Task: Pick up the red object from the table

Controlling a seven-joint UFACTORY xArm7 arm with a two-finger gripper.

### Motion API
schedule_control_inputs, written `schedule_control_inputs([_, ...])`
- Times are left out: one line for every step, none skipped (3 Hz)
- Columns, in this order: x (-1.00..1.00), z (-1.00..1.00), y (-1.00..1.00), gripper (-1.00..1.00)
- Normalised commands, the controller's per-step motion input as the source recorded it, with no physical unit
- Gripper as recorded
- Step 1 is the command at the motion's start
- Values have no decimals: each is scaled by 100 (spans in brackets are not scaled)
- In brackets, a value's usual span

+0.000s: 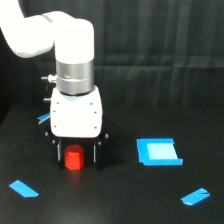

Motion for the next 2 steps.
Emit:
schedule_control_inputs([6, -1, 10, -98])
schedule_control_inputs([15, 8, 9, -100])
